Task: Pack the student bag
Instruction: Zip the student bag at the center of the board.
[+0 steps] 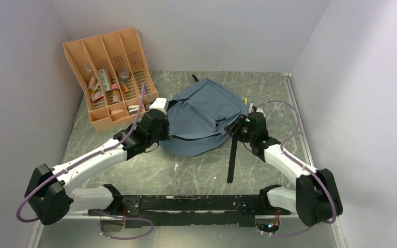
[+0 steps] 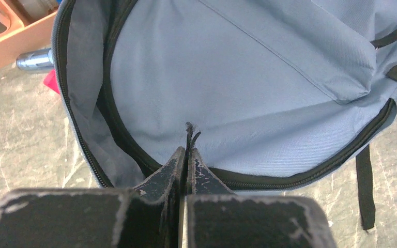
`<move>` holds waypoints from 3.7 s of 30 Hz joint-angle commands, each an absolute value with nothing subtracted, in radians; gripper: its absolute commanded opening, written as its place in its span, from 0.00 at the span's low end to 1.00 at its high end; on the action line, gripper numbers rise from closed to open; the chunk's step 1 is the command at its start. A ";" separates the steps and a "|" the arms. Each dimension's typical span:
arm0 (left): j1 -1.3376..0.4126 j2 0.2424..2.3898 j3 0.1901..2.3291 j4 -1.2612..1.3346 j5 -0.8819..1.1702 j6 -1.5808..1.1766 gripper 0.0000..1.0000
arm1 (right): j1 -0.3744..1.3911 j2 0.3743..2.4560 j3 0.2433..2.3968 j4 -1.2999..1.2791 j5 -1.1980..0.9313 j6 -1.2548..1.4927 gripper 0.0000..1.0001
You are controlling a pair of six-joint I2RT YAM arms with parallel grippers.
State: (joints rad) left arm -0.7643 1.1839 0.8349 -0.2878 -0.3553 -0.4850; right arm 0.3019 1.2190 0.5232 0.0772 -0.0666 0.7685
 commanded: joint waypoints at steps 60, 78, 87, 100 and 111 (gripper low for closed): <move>-0.751 1.098 0.752 -0.175 -0.277 -0.604 0.05 | 0.885 1.538 0.681 0.572 -0.395 -0.459 0.51; -0.751 1.106 0.783 -0.206 -0.341 -0.588 0.05 | 0.894 1.511 0.670 0.506 -0.331 -0.499 0.10; -0.700 1.139 0.854 -0.281 -0.399 -0.553 0.05 | 0.894 1.470 0.674 0.333 -0.371 -0.530 0.00; -0.549 1.179 0.933 -0.310 -0.483 -0.479 0.05 | 0.900 1.384 0.674 0.150 -0.365 -0.584 0.00; -0.465 1.343 1.081 -0.233 -0.456 -0.400 0.05 | 0.981 1.373 0.718 -0.063 -0.308 -0.655 0.00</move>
